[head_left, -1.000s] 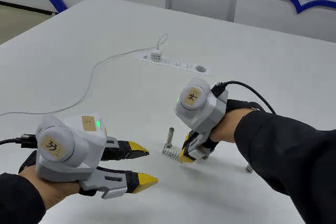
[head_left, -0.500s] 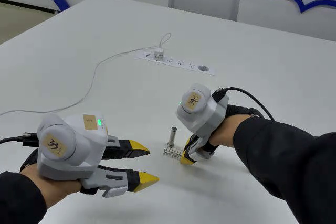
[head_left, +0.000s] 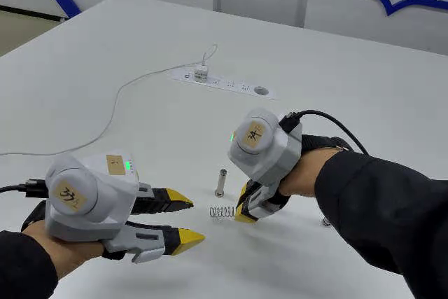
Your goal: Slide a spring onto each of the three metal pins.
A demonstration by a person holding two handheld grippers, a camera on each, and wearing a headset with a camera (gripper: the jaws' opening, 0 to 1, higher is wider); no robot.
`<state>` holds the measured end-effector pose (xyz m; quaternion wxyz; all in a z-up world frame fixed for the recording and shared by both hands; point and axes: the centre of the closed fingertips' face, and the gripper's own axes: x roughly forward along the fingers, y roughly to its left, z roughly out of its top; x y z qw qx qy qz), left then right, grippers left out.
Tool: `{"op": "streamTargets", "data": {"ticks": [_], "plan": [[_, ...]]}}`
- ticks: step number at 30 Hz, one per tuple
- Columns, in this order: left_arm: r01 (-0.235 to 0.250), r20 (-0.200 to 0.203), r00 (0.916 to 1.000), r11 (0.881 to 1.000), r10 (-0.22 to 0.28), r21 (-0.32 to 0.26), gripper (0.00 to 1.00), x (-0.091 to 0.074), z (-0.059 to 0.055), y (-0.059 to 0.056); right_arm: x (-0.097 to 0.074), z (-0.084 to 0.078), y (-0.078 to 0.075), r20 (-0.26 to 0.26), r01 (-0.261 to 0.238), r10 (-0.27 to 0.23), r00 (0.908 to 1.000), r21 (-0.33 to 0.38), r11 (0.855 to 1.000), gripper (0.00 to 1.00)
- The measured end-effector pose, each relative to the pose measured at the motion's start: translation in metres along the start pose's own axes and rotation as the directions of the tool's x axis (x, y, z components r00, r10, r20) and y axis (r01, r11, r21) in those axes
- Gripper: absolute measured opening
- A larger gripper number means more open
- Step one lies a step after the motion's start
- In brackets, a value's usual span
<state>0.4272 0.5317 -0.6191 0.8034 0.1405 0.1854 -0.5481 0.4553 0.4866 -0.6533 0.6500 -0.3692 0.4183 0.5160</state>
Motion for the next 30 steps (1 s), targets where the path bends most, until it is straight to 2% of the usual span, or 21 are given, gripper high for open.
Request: {"op": "streamTargets", "data": {"ticks": [6,13,19,25,30], "plan": [[0.018,-0.005,0.9998,1.0,-0.018,0.021,0.3,0.005,0.002,-0.006,-0.02,0.008,0.022,0.021,-0.047,0.047,0.9987,-0.032,0.998,0.11],[0.042,-0.005,0.9991,0.998,-0.042,0.046,0.28,0.008,0.006,-0.011,-0.03,0.021,0.042,0.034,-0.069,0.073,0.9968,-0.088,0.994,0.11],[0.057,-0.013,0.9983,0.996,-0.057,0.074,0.23,0.01,0.005,-0.015,-0.032,0.027,0.047,0.04,-0.074,0.078,0.9961,-0.109,0.991,0.11],[0.064,-0.003,0.9979,0.994,-0.064,0.091,0.14,0.01,0.007,-0.017,-0.036,0.03,0.048,0.04,-0.067,0.072,0.9966,-0.122,0.99,0.11],[0.065,-0.004,0.9979,0.993,-0.065,0.095,0.12,0.009,0.006,-0.017,-0.042,0.037,0.048,0.054,-0.06,0.067,0.9963,-0.131,0.99,0.11]]}}
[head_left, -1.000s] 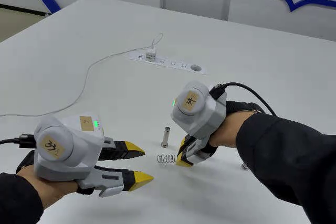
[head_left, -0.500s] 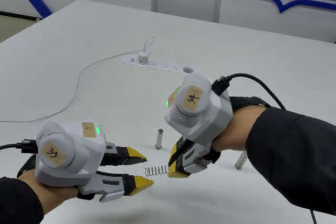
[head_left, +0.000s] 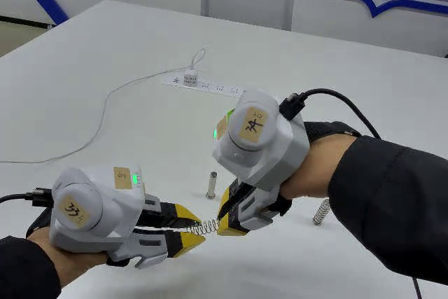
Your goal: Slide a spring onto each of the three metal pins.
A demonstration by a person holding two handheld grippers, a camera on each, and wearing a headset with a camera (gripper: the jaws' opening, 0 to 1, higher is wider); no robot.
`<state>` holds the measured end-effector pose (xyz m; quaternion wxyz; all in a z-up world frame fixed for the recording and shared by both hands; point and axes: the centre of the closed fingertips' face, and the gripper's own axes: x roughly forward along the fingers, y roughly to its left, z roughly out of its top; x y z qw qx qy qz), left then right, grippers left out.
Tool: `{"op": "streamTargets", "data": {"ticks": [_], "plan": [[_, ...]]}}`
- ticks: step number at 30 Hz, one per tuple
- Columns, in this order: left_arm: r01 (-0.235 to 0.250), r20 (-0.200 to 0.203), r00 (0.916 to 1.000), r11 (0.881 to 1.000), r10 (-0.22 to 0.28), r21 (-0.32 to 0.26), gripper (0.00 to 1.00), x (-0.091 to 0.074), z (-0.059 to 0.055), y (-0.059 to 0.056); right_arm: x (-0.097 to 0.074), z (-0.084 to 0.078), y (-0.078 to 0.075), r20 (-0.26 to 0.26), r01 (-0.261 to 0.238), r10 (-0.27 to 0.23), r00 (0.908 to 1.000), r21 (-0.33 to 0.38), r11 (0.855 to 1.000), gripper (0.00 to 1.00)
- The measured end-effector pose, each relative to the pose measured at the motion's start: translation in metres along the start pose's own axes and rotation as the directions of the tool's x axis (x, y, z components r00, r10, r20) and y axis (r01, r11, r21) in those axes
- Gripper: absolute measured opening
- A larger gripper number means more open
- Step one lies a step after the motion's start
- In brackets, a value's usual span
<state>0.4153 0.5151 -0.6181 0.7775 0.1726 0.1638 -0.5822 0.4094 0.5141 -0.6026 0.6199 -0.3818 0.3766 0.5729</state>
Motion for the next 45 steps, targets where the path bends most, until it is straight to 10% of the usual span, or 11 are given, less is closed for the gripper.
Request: {"op": "streamTargets", "data": {"ticks": [21,45], "plan": [[0.017,0.017,0.9997,1.0,-0.017,-0.01,0.11,0.001,0.005,-0.004,-0.009,0.032,0.004,0.065,0.019,-0.016,0.9978,-0.054,0.998,0.12],[0.012,0.043,0.999,1.0,-0.013,0.013,0.11,-0.001,0.014,-0.005,0.002,0.027,0.005,0.036,-0.021,0.022,0.9991,-0.04,0.999,0.12]]}}
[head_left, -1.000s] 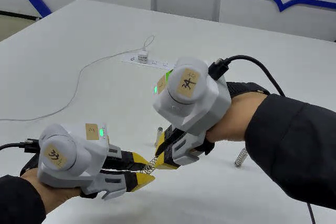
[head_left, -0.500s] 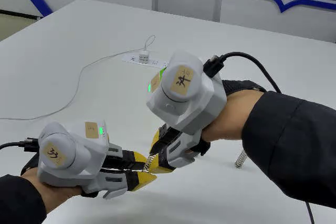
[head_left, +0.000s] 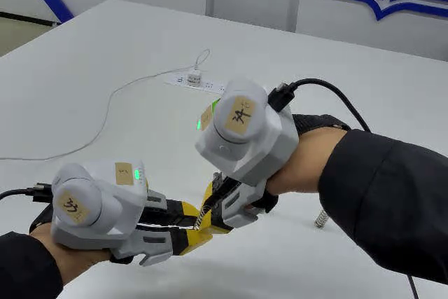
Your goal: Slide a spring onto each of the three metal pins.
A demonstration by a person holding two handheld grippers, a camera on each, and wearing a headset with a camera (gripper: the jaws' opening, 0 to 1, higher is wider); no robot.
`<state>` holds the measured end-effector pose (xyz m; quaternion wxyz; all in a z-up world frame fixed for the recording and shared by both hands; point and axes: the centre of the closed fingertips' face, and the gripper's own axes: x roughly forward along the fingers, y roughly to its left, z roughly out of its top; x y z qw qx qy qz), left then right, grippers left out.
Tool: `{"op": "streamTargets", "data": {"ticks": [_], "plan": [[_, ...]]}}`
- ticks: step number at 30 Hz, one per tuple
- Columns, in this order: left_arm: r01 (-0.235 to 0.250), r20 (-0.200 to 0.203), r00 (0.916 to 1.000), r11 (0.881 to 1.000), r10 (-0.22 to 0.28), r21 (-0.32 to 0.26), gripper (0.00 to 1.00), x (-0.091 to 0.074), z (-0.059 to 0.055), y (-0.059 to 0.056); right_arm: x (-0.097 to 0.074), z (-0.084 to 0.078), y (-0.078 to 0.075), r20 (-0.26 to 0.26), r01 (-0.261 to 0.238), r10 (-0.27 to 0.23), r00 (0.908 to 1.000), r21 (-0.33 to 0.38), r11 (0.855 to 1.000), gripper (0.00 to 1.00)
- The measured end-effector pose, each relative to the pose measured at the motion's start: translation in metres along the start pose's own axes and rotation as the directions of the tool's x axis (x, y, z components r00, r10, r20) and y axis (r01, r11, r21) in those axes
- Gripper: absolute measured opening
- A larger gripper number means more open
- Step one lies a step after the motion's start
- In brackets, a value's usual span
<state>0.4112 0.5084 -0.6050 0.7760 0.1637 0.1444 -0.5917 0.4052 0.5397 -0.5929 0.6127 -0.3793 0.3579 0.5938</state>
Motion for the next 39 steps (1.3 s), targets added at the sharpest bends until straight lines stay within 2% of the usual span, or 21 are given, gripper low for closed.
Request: {"op": "streamTargets", "data": {"ticks": [7,17,22,27,39], "plan": [[-0.006,0.005,1.0,1.0,0.006,-0.01,0.12,0.0,0.0,0.002,0.0,0.0,-0.002,0.0,0.001,-0.001,1.0,0.003,1.0,0.12],[-0.036,-0.002,0.9994,0.998,0.036,-0.051,0.22,-0.006,-0.007,0.009,-0.006,-0.007,-0.011,-0.012,0.014,-0.014,0.9998,0.018,1.0,0.12],[-0.066,-0.009,0.9978,0.995,0.066,-0.078,0.29,-0.012,-0.013,0.016,-0.008,-0.017,-0.019,-0.036,0.031,-0.03,0.9989,0.028,0.999,0.12],[-0.087,-0.015,0.9962,0.992,0.086,-0.095,0.35,-0.015,-0.017,0.02,-0.014,-0.022,-0.033,-0.049,0.057,-0.055,0.9973,0.033,0.998,0.12],[-0.107,-0.016,0.9942,0.987,0.106,-0.119,0.44,-0.016,-0.019,0.023,-0.025,-0.024,-0.08,-0.072,0.128,-0.124,0.9897,0.058,0.99,0.12]]}}
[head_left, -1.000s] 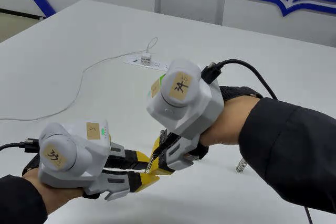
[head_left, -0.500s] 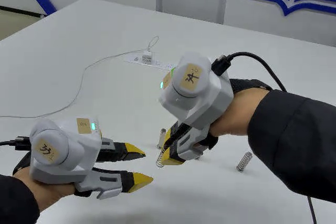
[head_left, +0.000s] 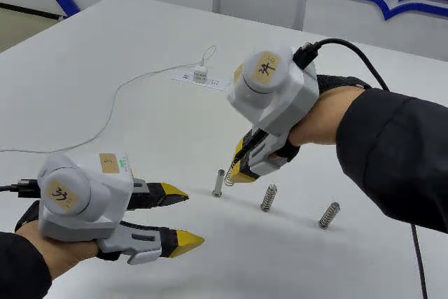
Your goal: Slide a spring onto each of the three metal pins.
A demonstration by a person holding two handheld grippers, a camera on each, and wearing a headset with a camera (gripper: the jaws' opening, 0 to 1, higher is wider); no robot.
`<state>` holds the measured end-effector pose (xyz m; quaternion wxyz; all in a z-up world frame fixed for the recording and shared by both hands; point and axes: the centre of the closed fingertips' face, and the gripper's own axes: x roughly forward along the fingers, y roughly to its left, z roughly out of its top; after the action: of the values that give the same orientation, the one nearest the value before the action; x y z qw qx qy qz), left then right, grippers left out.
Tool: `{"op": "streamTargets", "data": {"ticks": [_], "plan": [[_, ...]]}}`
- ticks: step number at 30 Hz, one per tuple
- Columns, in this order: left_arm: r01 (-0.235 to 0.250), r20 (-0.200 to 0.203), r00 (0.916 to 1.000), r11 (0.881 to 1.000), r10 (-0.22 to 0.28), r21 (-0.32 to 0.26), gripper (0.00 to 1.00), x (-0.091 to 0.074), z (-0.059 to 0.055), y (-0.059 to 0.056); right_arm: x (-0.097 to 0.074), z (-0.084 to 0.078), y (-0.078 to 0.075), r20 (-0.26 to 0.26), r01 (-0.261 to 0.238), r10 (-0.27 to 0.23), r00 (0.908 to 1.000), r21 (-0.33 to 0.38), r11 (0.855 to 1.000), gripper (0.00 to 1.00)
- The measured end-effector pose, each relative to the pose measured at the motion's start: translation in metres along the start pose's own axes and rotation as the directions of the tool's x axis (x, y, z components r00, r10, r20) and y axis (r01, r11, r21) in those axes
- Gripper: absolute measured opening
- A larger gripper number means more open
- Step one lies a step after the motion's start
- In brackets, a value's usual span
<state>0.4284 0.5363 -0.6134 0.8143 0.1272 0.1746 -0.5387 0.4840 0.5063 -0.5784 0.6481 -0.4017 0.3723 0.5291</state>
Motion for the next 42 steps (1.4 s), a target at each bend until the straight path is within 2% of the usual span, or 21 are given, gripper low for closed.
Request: {"op": "streamTargets", "data": {"ticks": [6,12,28,42], "plan": [[-0.006,-0.002,1.0,1.0,0.006,-0.01,0.47,-0.001,-0.001,0.001,0.007,0.004,-0.02,-0.005,0.032,-0.032,0.9995,0.009,0.999,0.12],[-0.011,-0.001,0.9999,1.0,0.011,-0.021,0.51,-0.002,-0.003,0.002,0.021,0.001,-0.031,-0.031,0.04,-0.039,0.9988,0.021,0.999,0.12],[-0.011,-0.002,0.9999,0.999,0.011,-0.031,0.52,-0.003,-0.005,0.002,0.038,-0.006,-0.033,-0.075,0.012,-0.009,0.9972,0.037,0.999,0.12],[-0.007,-0.014,0.9999,0.999,0.007,-0.038,0.5,-0.004,-0.01,0.002,0.064,-0.014,-0.032,-0.124,-0.003,0.008,0.9923,0.042,0.999,0.12]]}}
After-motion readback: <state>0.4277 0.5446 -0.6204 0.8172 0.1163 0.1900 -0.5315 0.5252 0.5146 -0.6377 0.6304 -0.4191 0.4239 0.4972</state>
